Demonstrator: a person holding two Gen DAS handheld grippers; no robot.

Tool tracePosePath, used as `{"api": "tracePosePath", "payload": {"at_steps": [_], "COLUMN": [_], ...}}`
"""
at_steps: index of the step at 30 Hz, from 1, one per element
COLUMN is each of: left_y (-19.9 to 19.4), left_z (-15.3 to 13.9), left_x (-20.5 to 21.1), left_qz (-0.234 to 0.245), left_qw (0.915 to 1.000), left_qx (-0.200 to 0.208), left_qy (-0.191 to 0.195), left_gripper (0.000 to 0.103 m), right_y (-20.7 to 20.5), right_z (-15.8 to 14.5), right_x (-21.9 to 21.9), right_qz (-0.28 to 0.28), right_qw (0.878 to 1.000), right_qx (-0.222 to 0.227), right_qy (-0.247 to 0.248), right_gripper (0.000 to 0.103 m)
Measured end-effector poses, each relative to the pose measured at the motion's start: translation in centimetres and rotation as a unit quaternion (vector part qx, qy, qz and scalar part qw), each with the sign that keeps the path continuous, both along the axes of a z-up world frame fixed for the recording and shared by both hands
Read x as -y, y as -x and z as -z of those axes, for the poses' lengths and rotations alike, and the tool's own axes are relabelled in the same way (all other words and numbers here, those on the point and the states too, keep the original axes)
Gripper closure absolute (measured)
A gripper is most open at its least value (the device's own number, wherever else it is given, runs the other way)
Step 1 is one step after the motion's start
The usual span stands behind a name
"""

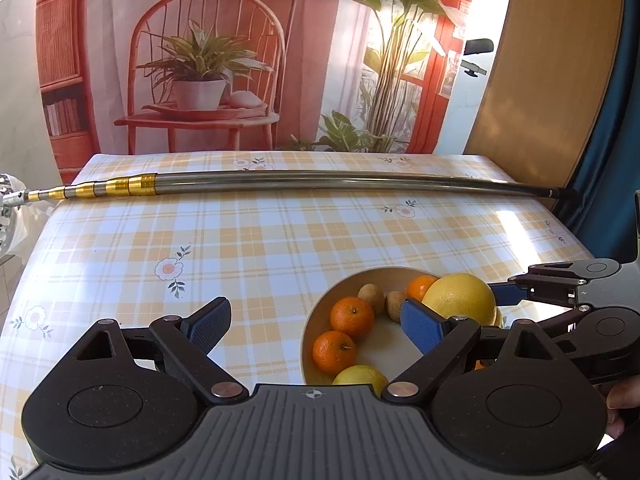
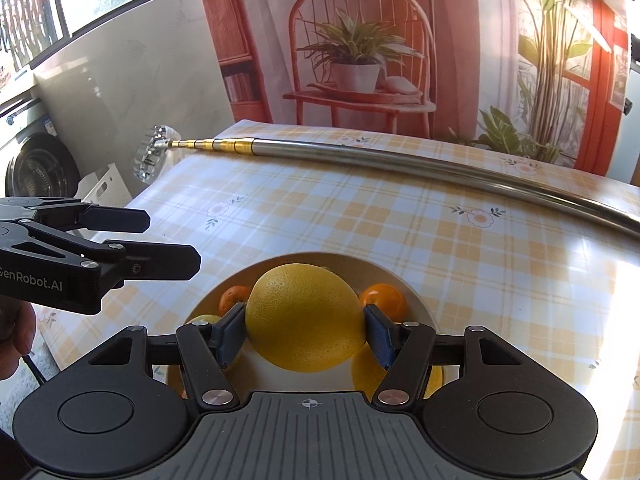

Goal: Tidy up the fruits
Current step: 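Carry the lemon over the white plate with the right tool, then lower the lemon into the plate and open the right tool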

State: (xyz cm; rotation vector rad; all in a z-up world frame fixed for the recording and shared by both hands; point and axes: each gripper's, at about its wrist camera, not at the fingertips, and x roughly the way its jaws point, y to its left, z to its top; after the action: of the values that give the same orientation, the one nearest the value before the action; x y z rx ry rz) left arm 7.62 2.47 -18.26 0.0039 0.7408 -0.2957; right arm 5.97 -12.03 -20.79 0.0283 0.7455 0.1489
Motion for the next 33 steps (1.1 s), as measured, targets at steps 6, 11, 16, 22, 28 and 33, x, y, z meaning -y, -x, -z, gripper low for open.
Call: {"api": "tracePosePath", "payload": {"at_steps": [6, 11, 16, 22, 28, 33], "left_y": [0.2, 0.2, 0.3, 0.3, 0.2, 0.2], "left_z": [0.6, 0.8, 0.9, 1.2, 1.3, 1.4], "left_x": [-0.2, -0.4, -0.5, -0.3, -0.5, -0.6], "left_qz": [-0.004, -0.009, -0.015, -0.017, -0.022, -0.026], "left_qw": [0.9999, 0.9998, 0.9996, 0.9993, 0.9991, 0.9989], "left_qx": [-0.011, -0.015, -0.020, -0.027, -0.032, -0.034], "left_qy": [-0.007, -0.011, -0.012, -0.019, -0.019, -0.017], "left_gripper": [0.010, 0.010, 0.010, 0.010, 0.010, 0.010], "right_y": [-0.1, -0.3, -0.5, -1.1, -1.6, -2.1], "right_z": [0.7, 1.4, 2.0, 2.4, 2.8, 3.2], "right_x": [-0.3, -0.7, -1.0, -1.8, -2.7, -3.3], "right_qz": [-0.003, -0.007, -0.012, -0.023, -0.023, -0.027], "right_qw": [1.000, 0.999, 0.999, 0.998, 0.996, 0.994], "right_qx": [-0.019, -0.037, -0.048, -0.059, -0.074, -0.086], "right_qy": [-0.013, -0.010, -0.007, 0.013, 0.040, 0.058], "right_gripper": [0.045, 0.045, 0.045, 0.045, 0.045, 0.044]}}
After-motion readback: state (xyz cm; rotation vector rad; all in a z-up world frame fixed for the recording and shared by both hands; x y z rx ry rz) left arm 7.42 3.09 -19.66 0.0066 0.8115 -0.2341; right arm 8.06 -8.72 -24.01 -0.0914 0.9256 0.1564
